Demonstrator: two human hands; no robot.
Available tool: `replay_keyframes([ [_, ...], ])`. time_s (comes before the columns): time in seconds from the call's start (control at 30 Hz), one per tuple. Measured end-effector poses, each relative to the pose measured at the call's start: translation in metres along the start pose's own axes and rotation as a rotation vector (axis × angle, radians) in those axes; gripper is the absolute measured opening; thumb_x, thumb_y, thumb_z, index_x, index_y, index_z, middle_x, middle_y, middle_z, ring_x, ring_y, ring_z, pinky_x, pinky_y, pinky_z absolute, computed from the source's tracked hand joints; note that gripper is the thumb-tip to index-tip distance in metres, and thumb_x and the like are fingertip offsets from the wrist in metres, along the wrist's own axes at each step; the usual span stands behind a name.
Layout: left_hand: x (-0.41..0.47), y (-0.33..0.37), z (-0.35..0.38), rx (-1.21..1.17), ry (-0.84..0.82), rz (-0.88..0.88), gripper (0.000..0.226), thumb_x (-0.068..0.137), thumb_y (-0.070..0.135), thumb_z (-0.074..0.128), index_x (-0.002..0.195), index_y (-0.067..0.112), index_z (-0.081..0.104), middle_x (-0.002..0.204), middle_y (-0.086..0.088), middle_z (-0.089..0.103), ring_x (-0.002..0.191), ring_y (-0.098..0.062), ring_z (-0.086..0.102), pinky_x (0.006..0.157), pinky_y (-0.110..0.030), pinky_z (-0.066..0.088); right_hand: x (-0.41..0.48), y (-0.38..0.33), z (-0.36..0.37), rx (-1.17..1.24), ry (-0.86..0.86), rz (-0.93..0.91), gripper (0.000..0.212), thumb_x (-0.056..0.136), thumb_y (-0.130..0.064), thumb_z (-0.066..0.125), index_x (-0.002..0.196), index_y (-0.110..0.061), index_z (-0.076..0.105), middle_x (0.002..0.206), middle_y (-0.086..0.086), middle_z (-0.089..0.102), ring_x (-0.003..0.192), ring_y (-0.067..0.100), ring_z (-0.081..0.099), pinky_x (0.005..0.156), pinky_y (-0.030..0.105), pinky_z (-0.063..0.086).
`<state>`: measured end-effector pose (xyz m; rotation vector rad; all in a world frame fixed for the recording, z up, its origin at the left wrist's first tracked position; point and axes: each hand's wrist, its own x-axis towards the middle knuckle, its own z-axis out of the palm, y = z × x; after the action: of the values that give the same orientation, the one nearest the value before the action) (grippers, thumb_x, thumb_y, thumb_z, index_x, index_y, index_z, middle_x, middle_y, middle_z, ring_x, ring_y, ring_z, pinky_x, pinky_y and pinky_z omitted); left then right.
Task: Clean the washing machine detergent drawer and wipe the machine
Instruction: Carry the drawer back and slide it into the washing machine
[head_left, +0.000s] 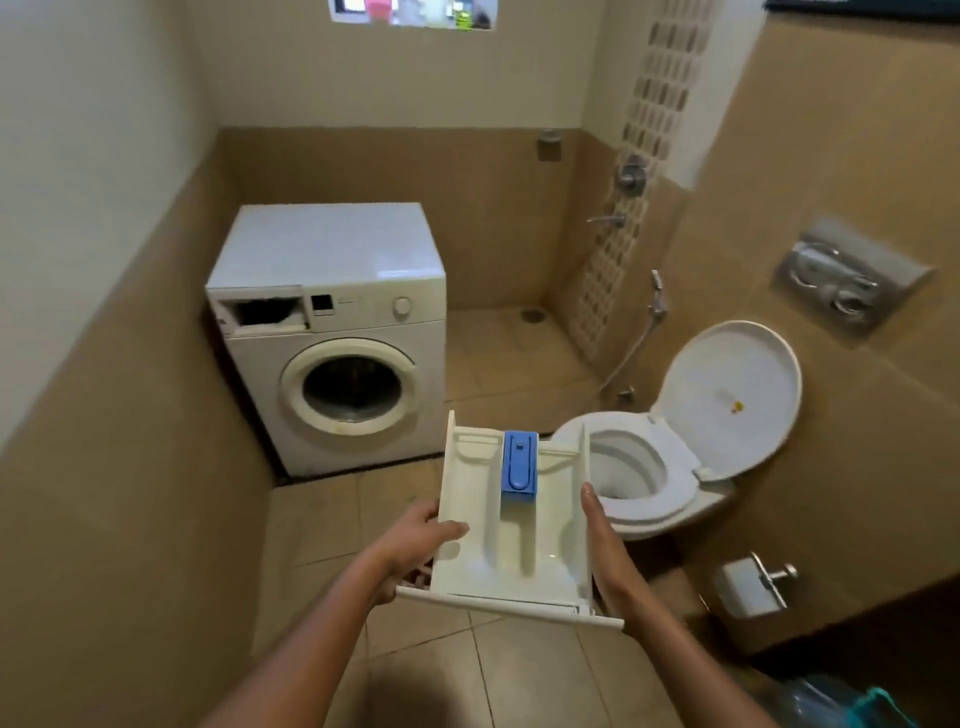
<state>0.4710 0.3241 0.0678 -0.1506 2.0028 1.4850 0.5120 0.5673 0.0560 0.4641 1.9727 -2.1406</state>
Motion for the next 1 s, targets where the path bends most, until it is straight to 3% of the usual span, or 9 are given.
replay_keyframes([
  [0.1, 0.008, -0.012, -0.035, -0.081, 0.034, -0.031, 0.036, 0.100, 0.033, 0.058, 0.133, 0.018, 0.059, 0.109, 0.004, 0.073, 0.088, -0.010, 0.070, 0.065, -0.020, 0.053, 0.037, -0.007, 0.038, -0.066, -0.015, 0.015, 0.053, 0.097, -0.061, 0.041, 0.142, -0.033, 0.047, 0.139, -0.014, 0.054, 0.134, 0.009, 0.044, 0.118, 0.039, 0.029],
  [0.2, 0.021, -0.018, -0.068, -0.205, 0.065, -0.062, 0.037, 0.100, 0.041, 0.057, 0.127, 0.017, 0.064, 0.098, 0.001, 0.078, 0.076, -0.008, 0.073, 0.059, -0.019, 0.052, 0.085, -0.008, 0.066, -0.090, -0.088, 0.092, 0.052, 0.101, -0.055, 0.033, 0.141, -0.025, 0.049, 0.135, -0.002, 0.059, 0.125, 0.015, 0.054, 0.108, 0.042, 0.043],
  [0.27, 0.031, -0.015, -0.094, -0.294, 0.096, -0.085, 0.045, 0.096, 0.050, 0.057, 0.123, 0.015, 0.068, 0.108, -0.003, 0.078, 0.094, -0.016, 0.075, 0.074, -0.026, 0.056, 0.122, -0.009, 0.088, -0.124, -0.159, 0.120, 0.051, 0.101, -0.055, 0.030, 0.136, -0.025, 0.052, 0.126, -0.003, 0.064, 0.114, 0.012, 0.061, 0.095, 0.034, 0.050],
  [0.37, 0.054, -0.015, -0.133, -0.398, 0.134, -0.118, 0.068, 0.085, 0.071, 0.060, 0.131, 0.021, 0.064, 0.124, 0.000, 0.073, 0.120, -0.022, 0.066, 0.105, -0.042, 0.048, 0.171, -0.020, 0.122, -0.154, -0.238, 0.132, 0.067, 0.091, -0.070, 0.033, 0.143, -0.030, 0.048, 0.141, -0.006, 0.054, 0.130, 0.016, 0.051, 0.112, 0.046, 0.039],
  [0.47, 0.079, -0.004, -0.165, -0.548, 0.169, -0.118, 0.058, 0.097, 0.058, 0.048, 0.131, 0.013, 0.062, 0.108, -0.005, 0.078, 0.093, -0.017, 0.076, 0.080, -0.031, 0.060, 0.222, -0.032, 0.153, -0.171, -0.330, 0.156, 0.076, 0.085, -0.080, 0.036, 0.144, -0.034, 0.046, 0.145, -0.005, 0.053, 0.133, 0.017, 0.049, 0.115, 0.050, 0.035],
  [0.6, 0.113, 0.014, -0.214, -0.653, 0.254, -0.123, 0.058, 0.094, 0.055, 0.050, 0.132, 0.012, 0.062, 0.124, -0.012, 0.072, 0.116, -0.029, 0.069, 0.107, -0.049, 0.048, 0.293, -0.051, 0.196, -0.177, -0.404, 0.196, 0.065, 0.088, -0.076, 0.037, 0.135, -0.035, 0.054, 0.130, -0.007, 0.064, 0.120, 0.012, 0.059, 0.107, 0.044, 0.046],
  [0.7, 0.138, 0.017, -0.251, -0.719, 0.316, -0.155, 0.059, 0.094, 0.057, 0.050, 0.131, 0.014, 0.064, 0.126, -0.011, 0.071, 0.118, -0.029, 0.067, 0.110, -0.051, 0.045, 0.335, -0.064, 0.229, -0.175, -0.444, 0.194, 0.040, 0.103, -0.054, 0.026, 0.129, -0.036, 0.050, 0.116, -0.015, 0.062, 0.104, 0.001, 0.059, 0.089, 0.022, 0.048],
  [0.77, 0.152, 0.016, -0.274, -0.772, 0.329, -0.162, 0.058, 0.094, 0.057, 0.051, 0.131, 0.014, 0.064, 0.127, -0.011, 0.071, 0.119, -0.030, 0.067, 0.111, -0.051, 0.044, 0.357, -0.068, 0.252, -0.207, -0.487, 0.204, 0.046, 0.103, -0.053, 0.025, 0.134, -0.032, 0.052, 0.121, -0.012, 0.064, 0.109, 0.006, 0.061, 0.090, 0.026, 0.049],
  [1.0, 0.200, 0.007, -0.368, -0.790, 0.383, -0.242, 0.069, 0.085, 0.060, 0.056, 0.132, 0.009, 0.062, 0.125, -0.016, 0.071, 0.119, -0.034, 0.066, 0.112, -0.053, 0.042, 0.423, -0.067, 0.332, -0.180, -0.519, 0.254, 0.041, 0.104, -0.052, 0.026, 0.126, -0.033, 0.055, 0.114, -0.006, 0.069, 0.101, 0.009, 0.067, 0.083, 0.025, 0.053],
])
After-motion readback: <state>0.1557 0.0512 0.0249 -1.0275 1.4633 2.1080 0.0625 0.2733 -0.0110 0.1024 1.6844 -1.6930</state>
